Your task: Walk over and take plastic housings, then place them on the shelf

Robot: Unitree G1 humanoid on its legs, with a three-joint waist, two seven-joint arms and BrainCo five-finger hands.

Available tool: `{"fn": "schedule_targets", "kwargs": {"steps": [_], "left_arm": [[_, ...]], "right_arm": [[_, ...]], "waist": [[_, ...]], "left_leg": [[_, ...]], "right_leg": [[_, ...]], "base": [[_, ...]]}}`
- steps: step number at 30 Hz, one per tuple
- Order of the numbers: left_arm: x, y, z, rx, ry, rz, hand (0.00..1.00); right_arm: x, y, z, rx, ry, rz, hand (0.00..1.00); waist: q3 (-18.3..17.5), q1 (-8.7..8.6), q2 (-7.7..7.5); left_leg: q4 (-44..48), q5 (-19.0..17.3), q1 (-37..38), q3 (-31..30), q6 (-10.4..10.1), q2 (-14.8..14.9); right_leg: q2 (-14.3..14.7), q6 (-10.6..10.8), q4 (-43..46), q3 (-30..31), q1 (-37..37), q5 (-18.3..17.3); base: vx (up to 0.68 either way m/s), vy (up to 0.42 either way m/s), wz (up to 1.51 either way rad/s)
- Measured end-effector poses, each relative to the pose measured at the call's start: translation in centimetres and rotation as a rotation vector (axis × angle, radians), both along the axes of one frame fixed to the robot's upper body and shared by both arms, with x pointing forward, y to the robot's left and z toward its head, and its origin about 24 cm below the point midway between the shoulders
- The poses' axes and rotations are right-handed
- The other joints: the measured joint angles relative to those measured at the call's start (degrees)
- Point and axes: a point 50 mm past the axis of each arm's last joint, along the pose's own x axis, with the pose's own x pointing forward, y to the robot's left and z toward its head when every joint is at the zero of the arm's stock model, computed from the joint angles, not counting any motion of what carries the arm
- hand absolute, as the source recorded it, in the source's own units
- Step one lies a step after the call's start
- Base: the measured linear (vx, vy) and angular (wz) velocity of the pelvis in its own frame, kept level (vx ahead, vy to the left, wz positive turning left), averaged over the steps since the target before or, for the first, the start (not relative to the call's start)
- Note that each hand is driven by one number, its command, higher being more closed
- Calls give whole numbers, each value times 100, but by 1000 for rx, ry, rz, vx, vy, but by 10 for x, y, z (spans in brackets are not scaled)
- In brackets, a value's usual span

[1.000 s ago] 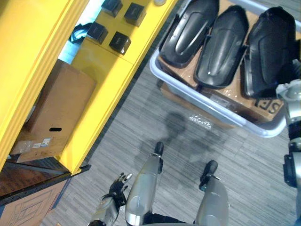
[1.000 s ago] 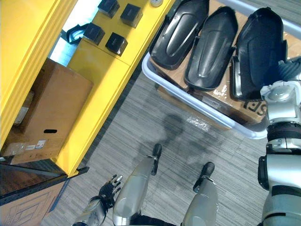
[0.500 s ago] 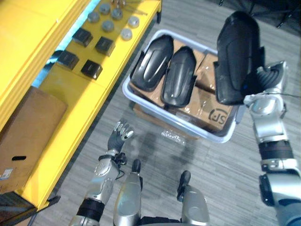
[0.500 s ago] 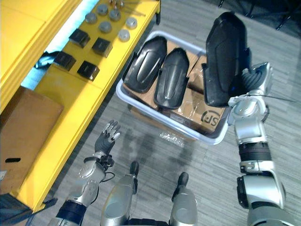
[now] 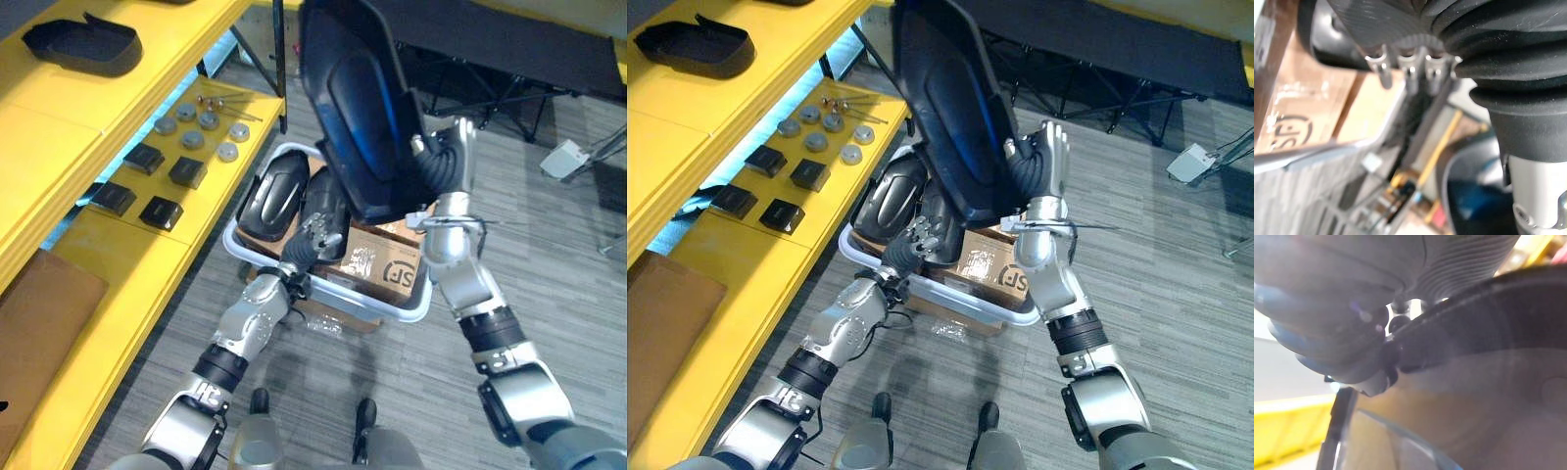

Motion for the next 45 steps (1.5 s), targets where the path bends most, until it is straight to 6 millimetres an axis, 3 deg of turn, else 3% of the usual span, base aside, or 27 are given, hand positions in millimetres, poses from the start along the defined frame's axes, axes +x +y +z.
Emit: {"fn": "schedule_targets", "kwargs": {"steps": [5,10,18,25,26,35,45], "left_arm": [[4,-8,9,22,-18,2,0],[4,-12,-4,36,55,53,0],[6,-9,-3,10,74,225,0],[13,7,9,-119,39,410,0],[14,10,12,-153,34,435,100],[17,16,13,-354,96,385,100],[17,18,5,-331,122,338,100]], "right_arm": [[-3,14,-7,-17,3,64,100],[-8,39,-24,-24,51,154,100],[-10,44,-41,7,93,157,100],[-17,46,-67,32,163,155,100],[-19,46,-72,34,176,156,100],[-25,47,-83,58,190,166,100],[-33,47,-91,65,180,187,100]], "waist": [[-8,-5,-7],[-322,-5,-48],[-431,3,-78],[-517,6,-193],[-532,5,-217],[-573,7,-274],[-593,-13,-302]], "left_leg": [[-261,185,86,3,18,-42],[-395,264,91,-10,31,-96],[-476,333,182,-136,31,-91],[-588,414,207,-137,17,-85],[-599,414,236,-142,17,-85],[-693,421,372,-129,14,-80],[-744,446,384,-110,13,-87]], "right_leg": [[4,-8,-68,-6,2,78],[-13,26,-212,-24,28,152],[-2,19,-357,-152,221,194],[62,-2,-502,-161,256,300],[68,-4,-554,-161,316,317],[80,-4,-605,-159,418,322],[82,3,-697,-145,432,355]], "base": [[-36,-6,0],[9,-1,3],[-22,-4,7],[-11,0,1],[0,0,0],[0,0,0],[0,0,0]]}}
